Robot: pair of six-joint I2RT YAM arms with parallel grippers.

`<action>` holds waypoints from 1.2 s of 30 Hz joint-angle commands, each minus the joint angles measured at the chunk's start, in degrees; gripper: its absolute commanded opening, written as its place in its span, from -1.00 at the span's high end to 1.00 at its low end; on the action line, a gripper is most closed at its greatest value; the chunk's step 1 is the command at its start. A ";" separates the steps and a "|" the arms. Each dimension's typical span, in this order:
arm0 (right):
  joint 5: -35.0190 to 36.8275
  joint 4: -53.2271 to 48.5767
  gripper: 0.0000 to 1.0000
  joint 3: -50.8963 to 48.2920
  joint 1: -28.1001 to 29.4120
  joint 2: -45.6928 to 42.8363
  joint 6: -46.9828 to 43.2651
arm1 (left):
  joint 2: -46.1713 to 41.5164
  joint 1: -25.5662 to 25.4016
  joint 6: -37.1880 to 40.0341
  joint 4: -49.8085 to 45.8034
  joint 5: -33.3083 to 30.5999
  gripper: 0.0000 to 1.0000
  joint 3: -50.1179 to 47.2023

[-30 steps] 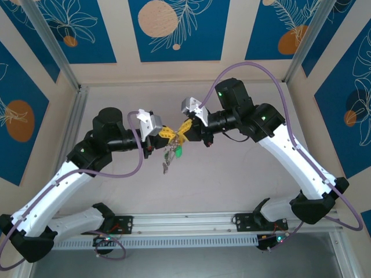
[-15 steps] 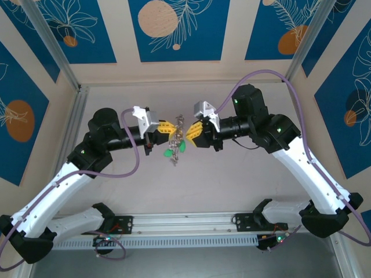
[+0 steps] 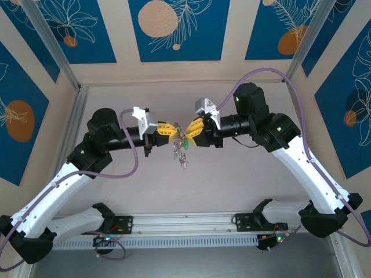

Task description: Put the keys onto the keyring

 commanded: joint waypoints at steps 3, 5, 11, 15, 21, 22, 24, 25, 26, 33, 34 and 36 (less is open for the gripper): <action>-4.16 1.51 0.54 2.70 -0.90 0.31 1.94 | -1.85 0.33 0.97 1.57 3.12 1.00 1.22; -6.19 1.95 0.54 2.62 -1.58 0.10 2.40 | -1.90 0.51 1.40 1.03 3.39 1.00 1.34; -11.24 1.72 0.53 3.44 -3.08 1.74 3.67 | -1.68 0.98 1.34 1.33 4.75 1.00 1.34; -13.38 -0.04 0.53 4.84 -2.76 3.71 3.41 | -1.74 1.08 1.34 1.33 5.17 1.00 1.49; -14.63 -1.40 0.53 5.48 -2.58 4.97 3.15 | -2.02 1.20 1.23 1.24 5.15 1.00 1.49; -14.73 -1.58 0.53 5.50 -2.60 5.10 3.14 | -2.04 1.25 1.25 1.26 5.15 1.00 1.48; -14.74 -2.10 0.58 5.58 -2.50 5.44 2.95 | -2.00 1.22 1.16 1.33 5.23 1.00 1.58; -14.74 -2.22 0.61 5.50 -2.58 5.53 2.88 | -2.00 1.22 1.16 1.36 5.24 1.00 1.54; -14.74 -2.28 0.65 5.48 -2.57 5.59 2.86 | -2.00 1.22 1.15 1.36 5.32 1.00 1.55; -15.34 -3.35 0.66 5.66 -2.25 6.20 2.19 | -2.02 1.22 0.89 1.45 5.34 1.00 1.63; -15.57 -3.53 0.66 5.67 -2.18 6.33 2.11 | -2.03 1.26 0.80 1.49 5.33 1.00 1.67; -15.88 -4.04 0.65 5.86 -1.96 6.65 1.90 | -2.00 1.29 0.87 1.43 5.33 1.00 1.68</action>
